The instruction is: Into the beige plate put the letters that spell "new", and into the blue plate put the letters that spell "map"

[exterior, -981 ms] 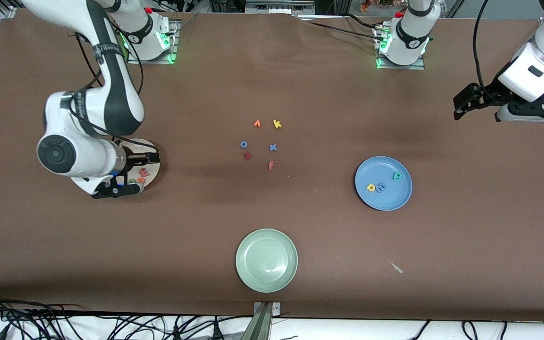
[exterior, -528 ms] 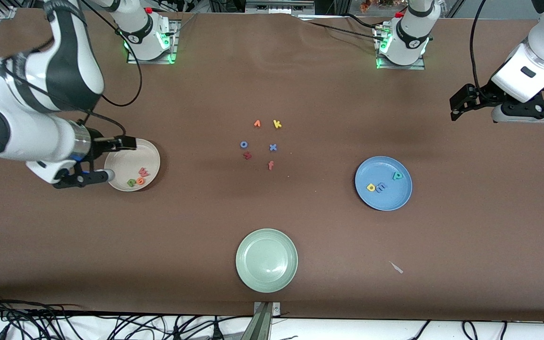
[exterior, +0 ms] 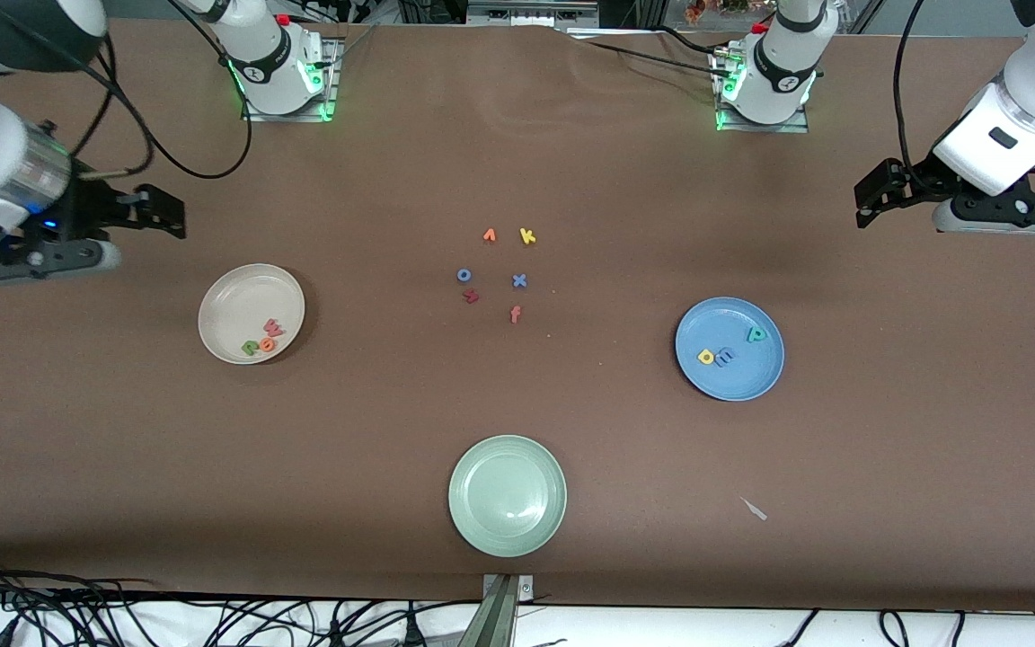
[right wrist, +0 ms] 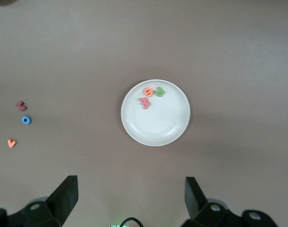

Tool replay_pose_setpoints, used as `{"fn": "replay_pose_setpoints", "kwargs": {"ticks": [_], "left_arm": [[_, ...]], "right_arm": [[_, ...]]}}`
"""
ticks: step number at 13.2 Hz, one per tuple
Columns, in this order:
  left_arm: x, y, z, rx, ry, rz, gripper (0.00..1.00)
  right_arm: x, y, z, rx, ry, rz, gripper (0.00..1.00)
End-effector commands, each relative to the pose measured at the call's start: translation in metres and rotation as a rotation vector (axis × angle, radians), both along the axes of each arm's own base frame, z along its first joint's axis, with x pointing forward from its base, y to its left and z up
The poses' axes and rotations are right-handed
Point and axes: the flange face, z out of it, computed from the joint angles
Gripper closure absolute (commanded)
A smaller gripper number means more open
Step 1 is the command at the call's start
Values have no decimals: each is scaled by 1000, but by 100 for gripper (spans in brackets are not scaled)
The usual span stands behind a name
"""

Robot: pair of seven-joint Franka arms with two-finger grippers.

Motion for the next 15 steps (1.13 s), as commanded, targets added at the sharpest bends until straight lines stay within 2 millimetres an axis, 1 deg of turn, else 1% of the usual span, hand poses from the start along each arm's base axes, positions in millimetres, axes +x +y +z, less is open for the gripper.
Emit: {"fn": "replay_pose_setpoints", "kwargs": {"ticks": [1, 2, 3, 4, 9, 10, 15], "left_arm": [[3, 0, 4, -18, 12, -16, 0], [3, 0, 4, -18, 12, -14, 0], [3, 0, 4, -18, 12, -14, 0], [3, 0, 4, -18, 12, -16, 0], [3, -1, 4, -17, 15, -16, 0], [3, -1, 4, -17, 15, -16, 0], [2, -1, 4, -17, 16, -16, 0]], "right_arm": [[-17, -22, -8, -8, -23, -28, 0], [-19, -31, -14, -8, -34, -41, 0], [-18, -33, -16, -8, -34, -46, 0], [-18, -33, -15, -10, -35, -44, 0], [-13, -41, -16, -8, -34, -61, 0], [-11, -39, -21, -9, -26, -58, 0], [-9, -38, -17, -8, -37, -57, 0]]}}
